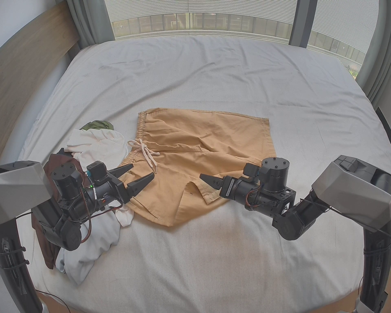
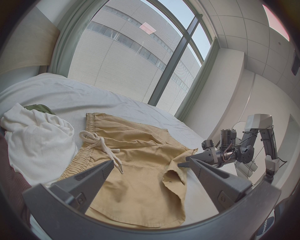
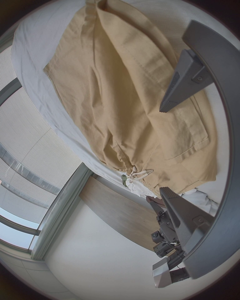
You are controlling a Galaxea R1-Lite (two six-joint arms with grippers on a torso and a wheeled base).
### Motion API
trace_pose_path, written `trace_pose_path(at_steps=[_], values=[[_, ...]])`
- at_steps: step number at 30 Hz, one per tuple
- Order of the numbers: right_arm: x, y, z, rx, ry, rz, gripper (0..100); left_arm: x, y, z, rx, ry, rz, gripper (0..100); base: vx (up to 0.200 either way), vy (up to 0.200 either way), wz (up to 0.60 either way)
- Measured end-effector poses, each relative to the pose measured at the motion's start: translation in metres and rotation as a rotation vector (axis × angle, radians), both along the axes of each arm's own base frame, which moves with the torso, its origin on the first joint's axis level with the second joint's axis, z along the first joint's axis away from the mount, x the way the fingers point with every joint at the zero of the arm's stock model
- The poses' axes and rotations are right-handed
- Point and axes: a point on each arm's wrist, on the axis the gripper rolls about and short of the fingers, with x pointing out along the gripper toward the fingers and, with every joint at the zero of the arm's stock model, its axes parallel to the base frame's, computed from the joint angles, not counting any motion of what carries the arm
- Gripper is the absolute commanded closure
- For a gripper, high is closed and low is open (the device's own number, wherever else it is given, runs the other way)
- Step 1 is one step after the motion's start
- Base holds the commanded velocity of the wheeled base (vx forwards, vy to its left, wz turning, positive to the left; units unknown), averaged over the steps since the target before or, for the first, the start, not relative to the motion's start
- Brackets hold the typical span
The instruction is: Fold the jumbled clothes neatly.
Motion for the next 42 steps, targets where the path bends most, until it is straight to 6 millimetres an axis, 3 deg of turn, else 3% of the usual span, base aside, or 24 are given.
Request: trace_pose_path(at_steps=[10,16,29,42], values=[[-0.036,0.001,0.005,-0.020,0.058,0.045,0,0.000,0.000,0.000,0.000,-0.003,-0.001,0,0.000,0.000,0.00],[-0.046,0.008,0.005,-0.011,0.074,0.067,0,0.000,0.000,0.001,0.000,-0.003,0.000,0,0.000,0.000,0.00],[-0.051,0.024,-0.014,-0.014,0.130,0.098,0,0.000,0.000,0.002,-0.001,-0.007,0.001,0,0.000,0.000,0.00],[-0.037,0.033,-0.029,-0.012,0.118,0.050,0,0.000,0.002,0.004,-0.002,-0.012,0.007,0,0.000,0.000,0.00]])
